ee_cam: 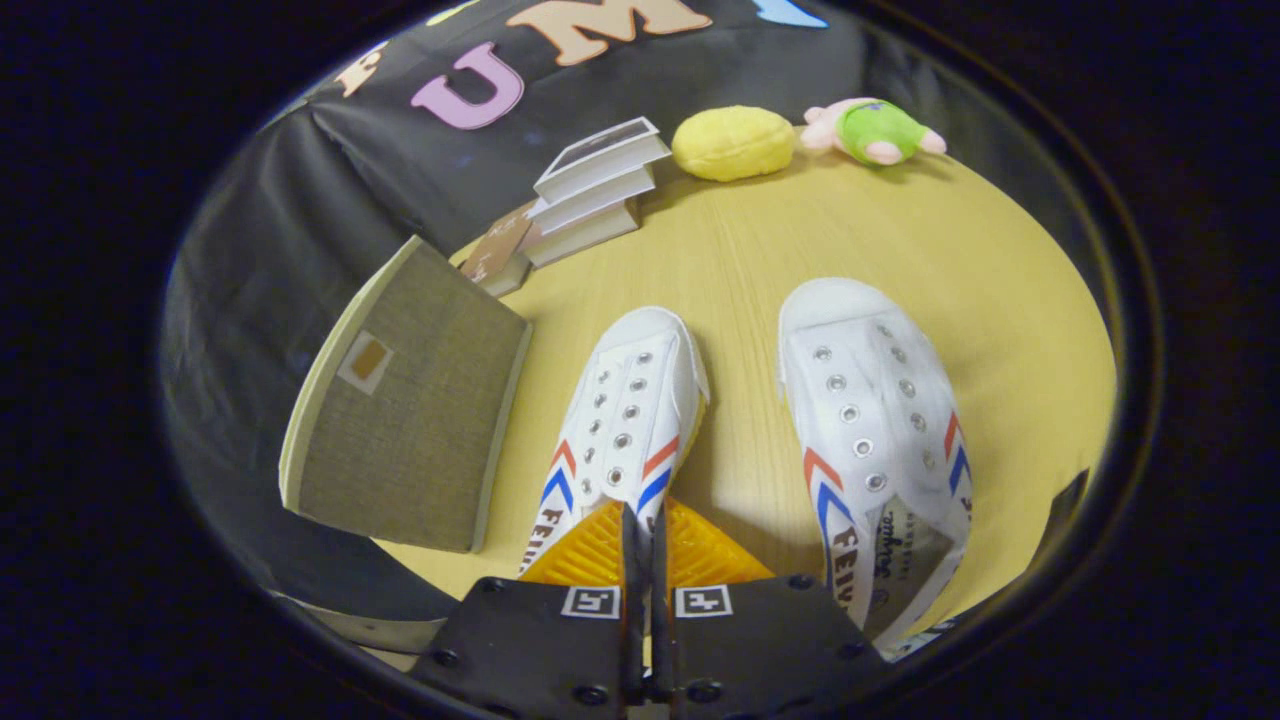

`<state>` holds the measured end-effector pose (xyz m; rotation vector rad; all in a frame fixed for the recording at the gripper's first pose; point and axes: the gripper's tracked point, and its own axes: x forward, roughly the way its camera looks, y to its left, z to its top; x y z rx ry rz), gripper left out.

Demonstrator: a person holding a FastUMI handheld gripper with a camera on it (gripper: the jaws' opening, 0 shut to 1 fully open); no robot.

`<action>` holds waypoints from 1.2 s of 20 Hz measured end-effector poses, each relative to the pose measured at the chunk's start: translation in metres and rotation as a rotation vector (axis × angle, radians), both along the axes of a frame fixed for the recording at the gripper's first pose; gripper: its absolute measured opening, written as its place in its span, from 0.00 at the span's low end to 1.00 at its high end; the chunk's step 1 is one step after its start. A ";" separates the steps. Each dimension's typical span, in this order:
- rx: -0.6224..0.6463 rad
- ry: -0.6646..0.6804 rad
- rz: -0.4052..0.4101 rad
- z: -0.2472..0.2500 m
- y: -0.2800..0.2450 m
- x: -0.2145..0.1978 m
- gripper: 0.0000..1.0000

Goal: Open the storage box then place both shoes into the box .Put the left shoe in first, then the right shoe, with the right side of both shoes facing outward in a uniform manner.

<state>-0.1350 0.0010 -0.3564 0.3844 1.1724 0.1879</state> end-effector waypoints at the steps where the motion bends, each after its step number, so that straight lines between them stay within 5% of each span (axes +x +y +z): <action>1: 0.010 0.001 -0.005 0.002 0.001 0.001 0.06; 8: 0.070 -0.037 -0.035 0.042 0.020 0.014 0.06; 24: 0.183 -0.229 0.040 0.187 0.107 0.066 0.06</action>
